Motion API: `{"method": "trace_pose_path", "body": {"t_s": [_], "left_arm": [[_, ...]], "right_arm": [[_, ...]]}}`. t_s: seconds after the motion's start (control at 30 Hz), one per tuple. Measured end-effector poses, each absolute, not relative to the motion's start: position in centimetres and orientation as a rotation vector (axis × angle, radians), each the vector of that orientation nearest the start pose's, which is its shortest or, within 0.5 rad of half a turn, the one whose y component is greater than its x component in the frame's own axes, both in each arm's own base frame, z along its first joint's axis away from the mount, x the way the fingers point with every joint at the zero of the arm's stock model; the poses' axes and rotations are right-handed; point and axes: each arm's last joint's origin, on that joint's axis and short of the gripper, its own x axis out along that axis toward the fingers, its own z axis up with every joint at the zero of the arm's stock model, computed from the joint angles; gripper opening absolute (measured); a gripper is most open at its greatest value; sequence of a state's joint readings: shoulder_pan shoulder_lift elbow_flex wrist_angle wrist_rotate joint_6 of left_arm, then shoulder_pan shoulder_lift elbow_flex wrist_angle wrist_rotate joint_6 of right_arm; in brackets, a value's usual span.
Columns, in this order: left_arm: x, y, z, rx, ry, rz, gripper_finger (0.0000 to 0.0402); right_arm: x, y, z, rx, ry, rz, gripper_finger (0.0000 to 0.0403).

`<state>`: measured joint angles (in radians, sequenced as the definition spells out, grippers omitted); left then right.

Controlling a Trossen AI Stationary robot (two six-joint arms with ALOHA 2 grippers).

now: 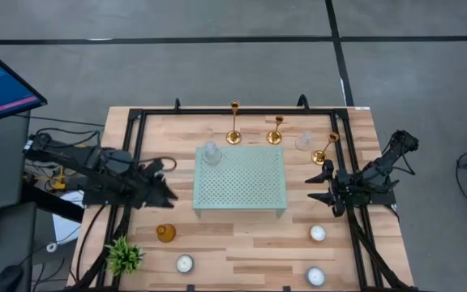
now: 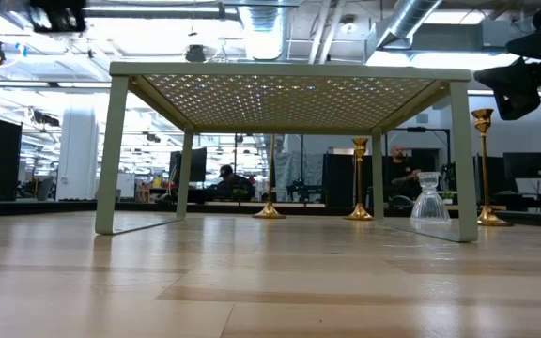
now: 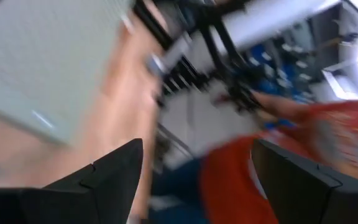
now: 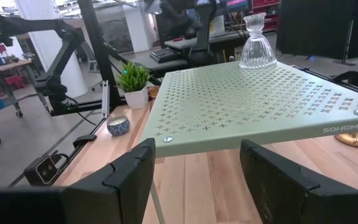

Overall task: Pick & Place candle stick holders
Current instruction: Put the yellow glass candle holder on the shelf

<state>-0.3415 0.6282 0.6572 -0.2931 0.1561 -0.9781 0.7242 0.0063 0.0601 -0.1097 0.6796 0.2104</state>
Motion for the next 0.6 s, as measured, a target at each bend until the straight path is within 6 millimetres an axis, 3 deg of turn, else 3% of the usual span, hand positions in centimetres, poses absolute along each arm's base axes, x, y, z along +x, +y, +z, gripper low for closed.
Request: {"method": "trace_pose_path", "body": {"t_s": [0.2, 0.4, 0.6], "left_arm": [[13.0, -7.4, 30.6, -1.191, 0.701, -0.439, 0.0301], [13.2, -9.3, 30.0, -1.256, 0.828, -0.444, 0.0301], [13.2, -9.8, 29.9, -1.359, 0.970, -0.486, 0.0300]], "right_arm": [[7.8, 4.4, 17.3, 0.138, 0.046, 0.040, 0.0226], [7.8, 4.4, 17.3, 0.115, 0.046, 0.040, 0.0226], [7.8, 4.4, 17.3, 0.148, 0.047, 0.040, 0.0226]]}}
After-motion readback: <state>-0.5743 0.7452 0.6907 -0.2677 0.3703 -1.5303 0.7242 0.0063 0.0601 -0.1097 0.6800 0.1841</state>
